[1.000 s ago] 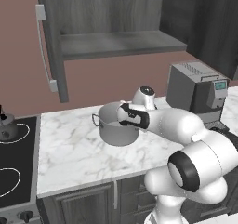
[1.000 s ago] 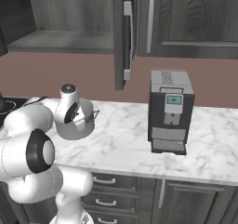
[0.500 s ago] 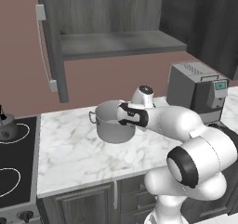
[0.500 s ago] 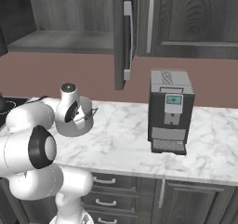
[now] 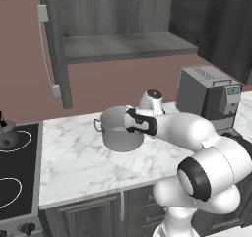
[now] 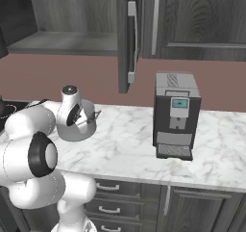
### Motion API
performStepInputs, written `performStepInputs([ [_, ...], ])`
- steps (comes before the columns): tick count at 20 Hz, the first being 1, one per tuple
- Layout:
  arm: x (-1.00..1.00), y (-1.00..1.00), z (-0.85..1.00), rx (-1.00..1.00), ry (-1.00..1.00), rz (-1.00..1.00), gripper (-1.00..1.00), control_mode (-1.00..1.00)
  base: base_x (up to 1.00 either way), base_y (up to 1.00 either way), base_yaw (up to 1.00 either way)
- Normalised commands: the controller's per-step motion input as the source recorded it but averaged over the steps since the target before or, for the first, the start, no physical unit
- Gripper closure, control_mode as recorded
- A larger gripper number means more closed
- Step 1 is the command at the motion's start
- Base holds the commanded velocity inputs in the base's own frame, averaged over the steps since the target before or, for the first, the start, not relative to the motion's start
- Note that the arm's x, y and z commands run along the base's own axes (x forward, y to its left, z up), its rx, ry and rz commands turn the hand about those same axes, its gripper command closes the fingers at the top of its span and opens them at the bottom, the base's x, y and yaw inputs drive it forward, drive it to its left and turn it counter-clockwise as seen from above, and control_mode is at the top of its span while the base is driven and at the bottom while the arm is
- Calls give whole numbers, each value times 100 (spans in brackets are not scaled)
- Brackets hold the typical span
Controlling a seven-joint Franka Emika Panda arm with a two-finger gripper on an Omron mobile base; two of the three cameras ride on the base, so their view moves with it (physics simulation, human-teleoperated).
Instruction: Pick the kettle from the cabinet and place it on a stove burner. Then pick the pot from the counter and place it on another stove burner. Finally, turn both burners on.
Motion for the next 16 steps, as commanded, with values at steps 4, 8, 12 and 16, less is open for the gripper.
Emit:
performStepInputs([
  [4,0,0,36,-7,0,0,100,-100,0,0,0],
  [8,-11,0,35,-7,-4,0,100,-100,0,0,0],
  [12,-26,0,26,-3,-1,-3,100,-100,0,0,0],
  [16,-54,0,3,0,-7,-8,100,-100,0,0,0],
])
